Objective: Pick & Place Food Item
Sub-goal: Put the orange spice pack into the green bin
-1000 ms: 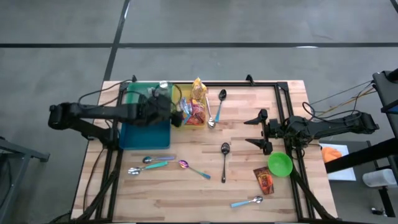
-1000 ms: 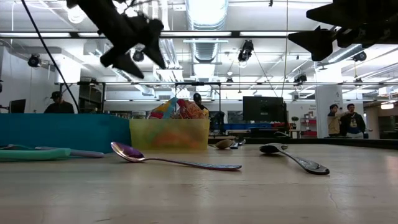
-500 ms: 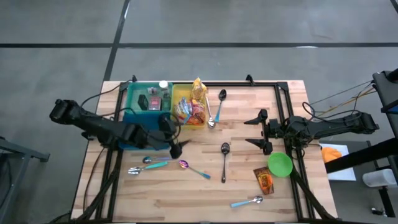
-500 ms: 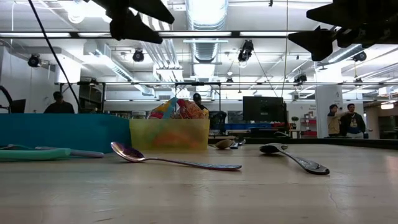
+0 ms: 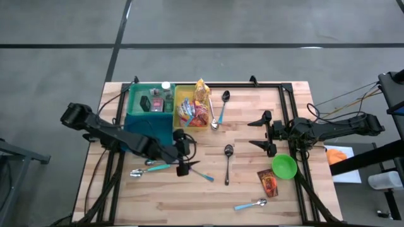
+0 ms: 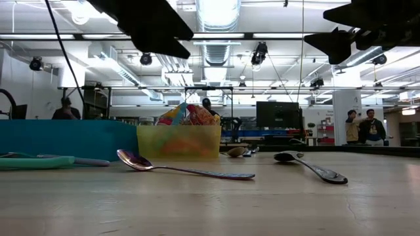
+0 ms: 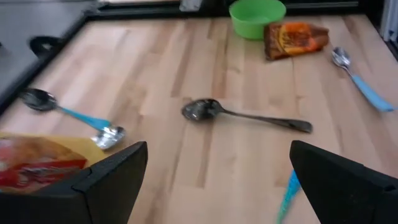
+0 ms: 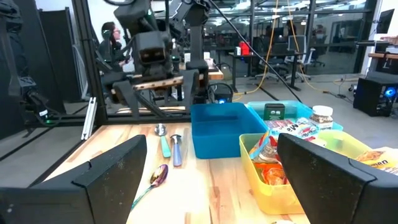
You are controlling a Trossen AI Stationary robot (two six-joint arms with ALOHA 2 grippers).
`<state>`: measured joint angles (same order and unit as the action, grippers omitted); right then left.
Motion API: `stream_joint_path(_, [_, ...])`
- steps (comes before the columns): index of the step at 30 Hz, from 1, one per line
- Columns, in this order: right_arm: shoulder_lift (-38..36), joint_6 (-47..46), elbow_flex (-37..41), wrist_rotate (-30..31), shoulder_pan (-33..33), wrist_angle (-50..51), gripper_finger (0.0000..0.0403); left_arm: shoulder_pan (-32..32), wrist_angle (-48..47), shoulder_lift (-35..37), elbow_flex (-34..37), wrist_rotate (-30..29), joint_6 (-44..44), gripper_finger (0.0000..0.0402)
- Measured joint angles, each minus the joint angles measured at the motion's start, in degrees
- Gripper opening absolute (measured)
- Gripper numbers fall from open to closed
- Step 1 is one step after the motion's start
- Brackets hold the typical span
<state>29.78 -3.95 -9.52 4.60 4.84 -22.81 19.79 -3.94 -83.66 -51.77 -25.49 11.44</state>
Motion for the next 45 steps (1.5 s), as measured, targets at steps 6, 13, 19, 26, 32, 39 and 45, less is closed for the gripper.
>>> stream_joint_path(6, [0.0,0.0,0.0,0.0,0.0,0.0,0.0359,0.4,0.0,-1.6,0.2,1.9,4.8,0.0395])
stream_joint_path(13, [0.0,0.0,0.0,0.0,0.0,0.0,0.0359,0.5,-0.3,-1.8,0.5,6.1,5.6,0.0395])
stream_joint_path(19, [0.0,-0.1,0.0,0.0,0.0,0.0,0.0359,0.9,-0.3,-1.8,0.5,7.6,5.6,0.0395])
stream_joint_path(26, [0.0,0.0,0.0,0.0,0.0,0.0,0.0359,0.9,1.4,-1.8,0.5,5.8,6.5,0.0395])
stream_joint_path(32, [0.0,0.0,0.0,0.0,0.0,0.0,0.0359,0.9,3.5,-1.8,0.5,5.3,5.2,0.0395])
stream_joint_path(39, [0.0,0.0,0.0,0.0,0.0,0.0,0.0359,0.9,3.1,-1.7,0.5,5.2,5.3,0.0395])
stream_joint_path(45, [0.0,-0.1,0.0,0.0,0.0,0.0,0.0359,0.9,2.8,-1.7,0.6,5.2,5.3,0.0395])
